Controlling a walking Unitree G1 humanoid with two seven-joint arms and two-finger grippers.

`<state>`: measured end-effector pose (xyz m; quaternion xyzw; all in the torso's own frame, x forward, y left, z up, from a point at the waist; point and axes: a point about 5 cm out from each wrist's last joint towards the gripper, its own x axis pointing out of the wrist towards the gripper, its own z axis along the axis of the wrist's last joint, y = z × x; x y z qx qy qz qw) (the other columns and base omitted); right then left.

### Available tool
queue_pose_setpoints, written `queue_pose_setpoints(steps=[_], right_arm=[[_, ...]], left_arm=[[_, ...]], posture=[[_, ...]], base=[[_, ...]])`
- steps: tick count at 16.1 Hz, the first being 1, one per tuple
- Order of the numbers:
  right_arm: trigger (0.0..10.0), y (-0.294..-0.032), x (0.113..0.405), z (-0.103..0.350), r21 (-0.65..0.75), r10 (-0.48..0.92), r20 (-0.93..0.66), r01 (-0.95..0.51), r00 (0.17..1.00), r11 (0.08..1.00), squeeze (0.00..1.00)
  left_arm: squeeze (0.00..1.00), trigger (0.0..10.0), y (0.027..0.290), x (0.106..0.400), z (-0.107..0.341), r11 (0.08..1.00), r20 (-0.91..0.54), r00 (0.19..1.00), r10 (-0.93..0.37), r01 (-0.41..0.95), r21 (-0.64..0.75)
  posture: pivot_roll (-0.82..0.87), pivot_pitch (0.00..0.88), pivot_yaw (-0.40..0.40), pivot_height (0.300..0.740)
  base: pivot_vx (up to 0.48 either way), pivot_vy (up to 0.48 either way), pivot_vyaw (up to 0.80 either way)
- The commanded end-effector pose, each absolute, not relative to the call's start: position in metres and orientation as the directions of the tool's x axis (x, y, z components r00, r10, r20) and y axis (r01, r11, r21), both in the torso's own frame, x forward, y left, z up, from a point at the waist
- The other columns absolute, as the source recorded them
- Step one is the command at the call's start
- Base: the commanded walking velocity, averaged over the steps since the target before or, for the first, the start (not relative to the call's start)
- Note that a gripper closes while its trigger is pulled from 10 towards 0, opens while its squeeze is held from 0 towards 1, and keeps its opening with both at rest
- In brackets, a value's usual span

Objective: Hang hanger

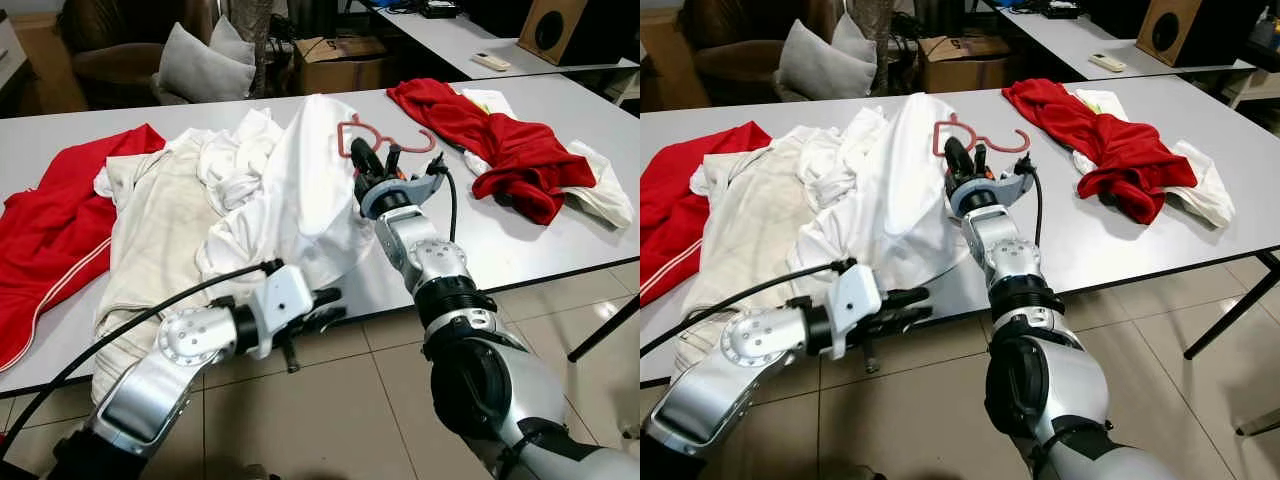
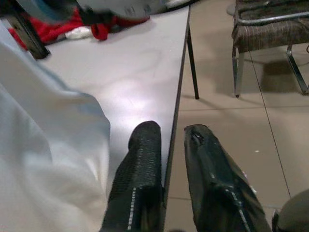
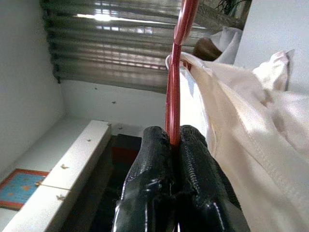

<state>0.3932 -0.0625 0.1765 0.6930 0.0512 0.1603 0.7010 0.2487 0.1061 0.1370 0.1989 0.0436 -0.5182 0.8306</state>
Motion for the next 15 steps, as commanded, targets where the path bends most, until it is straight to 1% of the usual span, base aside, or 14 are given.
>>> queue_pose_setpoints(steps=[1, 2, 3, 4, 6, 7, 8, 9, 10, 11, 12, 13, 14, 15], right_arm=[[10.0, -0.044, 0.394, 0.196, 0.978, 0.312, 0.207, -0.194, 0.927, -0.071, 0.0], [10.0, -0.047, 0.395, 0.197, 0.98, 0.309, 0.195, -0.197, 0.931, -0.027, 0.0], [10.0, -0.053, 0.397, 0.201, 0.972, 0.307, 0.207, -0.231, 0.929, 0.044, 0.0], [10.0, -0.059, 0.397, 0.204, 0.961, 0.305, 0.219, -0.258, 0.927, 0.094, 0.0], [10.0, -0.062, 0.396, 0.207, 0.946, 0.331, 0.229, -0.29, 0.915, 0.147, 0.0], [10.0, -0.067, 0.394, 0.211, 0.929, 0.345, 0.255, -0.327, 0.903, 0.17, 0.0], [10.0, -0.077, 0.385, 0.217, 0.876, 0.4, 0.284, -0.405, 0.871, 0.26, 0.0], [10.0, -0.081, 0.377, 0.221, 0.843, 0.429, 0.321, -0.461, 0.844, 0.276, 0.0], [10.0, -0.09, 0.359, 0.231, 0.762, 0.476, 0.397, -0.571, 0.785, 0.306, 0.0], [10.0, -0.097, 0.345, 0.236, 0.709, 0.509, 0.429, -0.627, 0.746, 0.323, 0.0], [10.0, -0.105, 0.333, 0.237, 0.678, 0.533, 0.436, -0.654, 0.725, 0.336, 0.0], [10.0, -0.118, 0.32, 0.239, 0.659, 0.547, 0.447, -0.674, 0.708, 0.334, 0.0], [10.0, -0.125, 0.308, 0.24, 0.63, 0.57, 0.445, -0.694, 0.691, 0.348, 0.0], [10.0, -0.128, 0.297, 0.242, 0.602, 0.594, 0.437, -0.711, 0.675, 0.365, 0.0]], left_arm=[[1.0, 10.0, 0.106, 0.248, 0.138, 0.375, -0.274, 0.458, -0.845, 0.875, 0.307], [1.0, 10.0, 0.107, 0.247, 0.139, 0.391, -0.262, 0.473, -0.841, 0.866, 0.311], [1.0, 10.0, 0.113, 0.245, 0.143, 0.447, -0.212, 0.503, -0.838, 0.855, 0.262], [1.0, 10.0, 0.119, 0.242, 0.146, 0.492, -0.169, 0.528, -0.832, 0.844, 0.215], [1.0, 10.0, 0.13, 0.241, 0.148, 0.564, -0.131, 0.588, -0.798, 0.806, 0.181], [1.0, 10.0, 0.142, 0.241, 0.148, 0.639, -0.121, 0.654, -0.747, 0.756, 0.144], [0.96, 10.0, 0.172, 0.24, 0.144, 0.769, -0.132, 0.77, -0.624, 0.635, 0.069], [0.58, 10.0, 0.184, 0.239, 0.143, 0.813, -0.138, 0.811, -0.568, 0.579, 0.059], [0.0, 10.0, 0.201, 0.238, 0.144, 0.876, -0.118, 0.874, -0.472, 0.48, 0.05], [0.0, 10.0, 0.208, 0.237, 0.147, 0.907, -0.092, 0.904, -0.417, 0.421, 0.028], [0.0, 10.0, 0.209, 0.238, 0.149, 0.933, -0.073, 0.931, -0.358, 0.36, 0.015], [0.0, 10.0, 0.205, 0.237, 0.151, 0.941, -0.056, 0.94, -0.337, 0.337, -0.001], [0.0, 10.0, 0.199, 0.235, 0.15, 0.938, -0.046, 0.938, -0.343, 0.34, -0.061], [0.0, 10.0, 0.193, 0.231, 0.148, 0.932, -0.047, 0.933, -0.356, 0.351, -0.09]], posture=[[0.15, 0.0, 0.013, 0.74], [0.14, 0.0, 0.014, 0.74], [0.14, 0.0, 0.016, 0.74], [0.13, 0.0, 0.018, 0.74], [0.13, 0.0, 0.019, 0.74], [0.13, 0.0, 0.018, 0.74], [0.12, 0.0, 0.015, 0.74], [0.12, 0.0, 0.014, 0.74], [0.12, 0.0, 0.008, 0.74], [0.12, 0.0, 0.006, 0.74], [0.12, 0.0, 0.004, 0.74], [0.11, 0.0, 0.003, 0.74], [0.11, 0.0, 0.008, 0.74], [0.1, 0.0, 0.012, 0.74]], base=[[0.0, 0.0, 0.0], [0.0, 0.0, 0.0], [0.0, 0.0, 0.0], [0.0, 0.0, 0.0], [0.0, 0.0, 0.0], [0.0, 0.0, 0.0], [0.0, 0.0, 0.0], [0.0, 0.0, 0.0], [0.0, 0.0, 0.8], [0.0, 0.0, 0.8], [0.0, 0.0, 0.8], [0.0, 0.0, 0.8], [0.0, 0.0, 0.8], [0.0, 0.0, 0.8]])
